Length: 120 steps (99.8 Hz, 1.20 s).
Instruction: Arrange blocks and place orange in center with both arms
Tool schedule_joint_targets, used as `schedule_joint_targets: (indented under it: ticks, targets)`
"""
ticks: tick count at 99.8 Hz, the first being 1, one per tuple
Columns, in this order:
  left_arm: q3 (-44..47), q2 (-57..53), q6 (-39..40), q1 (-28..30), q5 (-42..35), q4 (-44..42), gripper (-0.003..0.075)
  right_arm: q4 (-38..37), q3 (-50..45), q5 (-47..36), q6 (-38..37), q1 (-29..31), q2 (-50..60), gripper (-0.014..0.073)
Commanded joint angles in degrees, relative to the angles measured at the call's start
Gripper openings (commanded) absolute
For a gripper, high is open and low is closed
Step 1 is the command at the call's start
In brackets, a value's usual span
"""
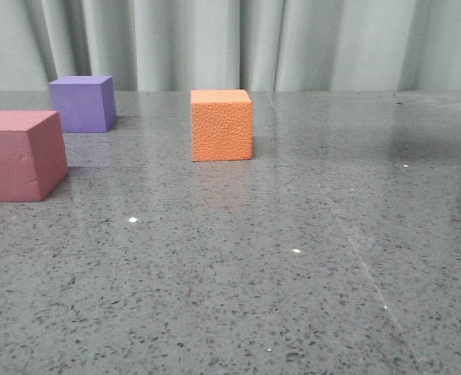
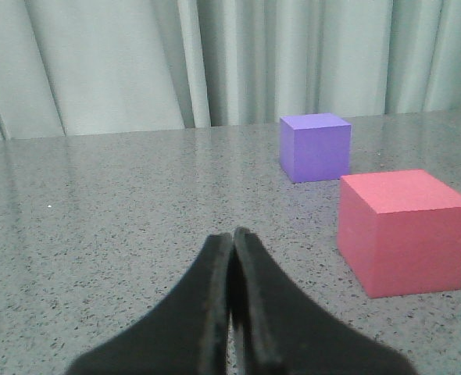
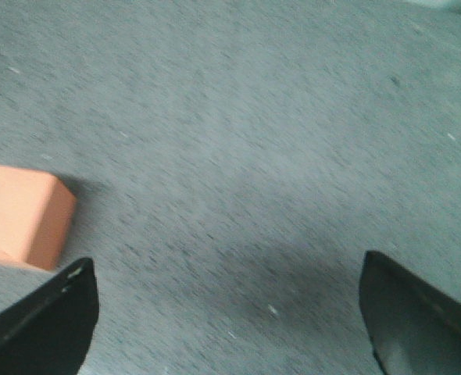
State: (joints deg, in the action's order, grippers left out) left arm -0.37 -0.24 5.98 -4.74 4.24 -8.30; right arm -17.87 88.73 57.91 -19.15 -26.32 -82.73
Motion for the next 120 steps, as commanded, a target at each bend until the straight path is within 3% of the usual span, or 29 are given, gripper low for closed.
schedule_joint_targets:
  ticks: [1, 32, 77, 87, 113, 118, 120]
  targets:
    - [3.23, -1.88, 0.31, 0.14, -5.23, 0.4, -0.0019, -2.2, -4.37, -5.08, 1.08, 3.0, 6.77, 0.0663]
    - [3.23, -1.88, 0.31, 0.14, -5.23, 0.4, -0.0019, -2.24, -27.03, -10.32, 1.08, 14.38, 23.49, 0.0663]
    - [3.23, -1.88, 0.31, 0.14, -5.23, 0.4, -0.0019, 0.99, -45.25, -10.8, 1.02, 14.67, 46.14, 0.064]
    - [3.23, -1.88, 0.31, 0.14, -5.23, 0.4, -0.0019, 0.99, -46.12, -10.8, 1.02, 14.67, 50.02, 0.0533]
    - [3.23, -1.88, 0.31, 0.14, -5.23, 0.4, -0.0019, 0.94, -46.23, -10.05, 1.08, 14.67, 54.93, 0.0004]
    - [3.23, -1.88, 0.31, 0.14, -5.23, 0.4, -0.0019, 0.94, -46.23, -9.38, 1.08, 14.67, 54.93, -0.0075]
    - [3.23, -1.88, 0.31, 0.14, -5.23, 0.4, -0.0019, 0.94, -46.23, -9.15, 1.08, 14.67, 54.93, -0.0069]
